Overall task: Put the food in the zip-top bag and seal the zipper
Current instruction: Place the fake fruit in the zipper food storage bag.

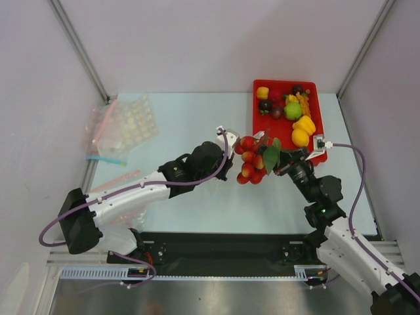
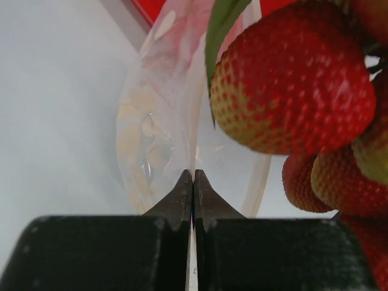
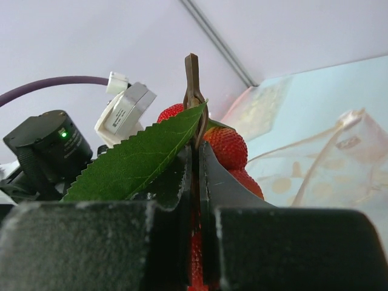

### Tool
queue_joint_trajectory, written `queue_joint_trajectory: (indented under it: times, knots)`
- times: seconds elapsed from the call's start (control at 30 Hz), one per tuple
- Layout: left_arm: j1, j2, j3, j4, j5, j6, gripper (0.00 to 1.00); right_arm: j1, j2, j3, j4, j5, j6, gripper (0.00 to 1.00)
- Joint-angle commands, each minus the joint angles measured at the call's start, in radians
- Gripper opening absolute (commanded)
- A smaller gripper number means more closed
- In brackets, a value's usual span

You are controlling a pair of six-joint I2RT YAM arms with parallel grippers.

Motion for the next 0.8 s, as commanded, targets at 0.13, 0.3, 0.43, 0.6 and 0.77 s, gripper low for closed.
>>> queue_joint_trajectory:
  times: [0.13, 0.3, 0.43, 0.6, 0.77]
  knots:
    - [-0.002, -0.017, -0.008, 0.047, 0.050, -0.029, 0.00, 0.039, 0.038, -0.077, 0.227, 0.089, 0.081, 0.00]
    - [-0.002, -0.017, -0.011, 0.049, 0.073, -0.030, 0.00, 0.071, 0.105, -0.114, 0.350, 0.131, 0.065, 0.00]
    - [0.001, -0.033, -0.011, 0.037, 0.024, -0.062, 0.00, 0.118, 0.110, -0.117, 0.297, 0.218, 0.017, 0.00]
    - [0.039, -0.047, -0.025, 0.029, 0.042, -0.110, 0.00, 0.197, 0.052, -0.128, 0.255, 0.339, -0.070, 0.00]
    - [0.086, -0.063, -0.049, 0.049, 0.115, -0.137, 0.00, 0.206, 0.072, -0.128, 0.257, 0.346, -0.112, 0.00]
